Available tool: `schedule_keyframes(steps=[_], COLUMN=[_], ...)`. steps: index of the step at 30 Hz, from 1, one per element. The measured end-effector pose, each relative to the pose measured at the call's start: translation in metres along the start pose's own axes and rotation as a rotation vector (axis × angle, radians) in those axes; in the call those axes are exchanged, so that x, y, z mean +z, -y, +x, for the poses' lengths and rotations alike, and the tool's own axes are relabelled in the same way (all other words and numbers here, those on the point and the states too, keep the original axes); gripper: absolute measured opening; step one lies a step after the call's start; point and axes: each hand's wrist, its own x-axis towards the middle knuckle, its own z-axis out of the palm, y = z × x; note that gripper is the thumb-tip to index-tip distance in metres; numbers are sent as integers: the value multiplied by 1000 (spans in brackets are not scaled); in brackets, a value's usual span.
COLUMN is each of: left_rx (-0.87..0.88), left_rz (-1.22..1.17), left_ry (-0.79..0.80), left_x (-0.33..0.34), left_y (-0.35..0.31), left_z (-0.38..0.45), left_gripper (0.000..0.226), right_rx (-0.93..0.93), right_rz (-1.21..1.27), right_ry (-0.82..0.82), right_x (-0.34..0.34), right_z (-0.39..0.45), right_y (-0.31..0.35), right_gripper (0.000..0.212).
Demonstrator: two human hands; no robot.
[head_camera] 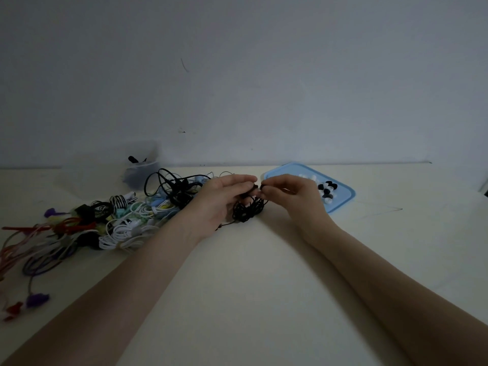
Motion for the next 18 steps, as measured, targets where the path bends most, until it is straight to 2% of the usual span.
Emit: schedule_keyframes(steps=[3,6,18], left_rx=[-24,-36,-46], left_rz=[-70,-110,-79], left_ry=[18,25,-13], left_x=[1,0,3], left_y=[-1,-1,0], left_z=[-1,0,1], left_gripper=[14,14,12], right_rx=[156,227,274], right_rz=[291,386,445], right_ry=[43,62,43], right_x=[-3,-4,-3], right_z=[-1,0,0], right_y=[2,4,7], right_gripper=[11,13,11])
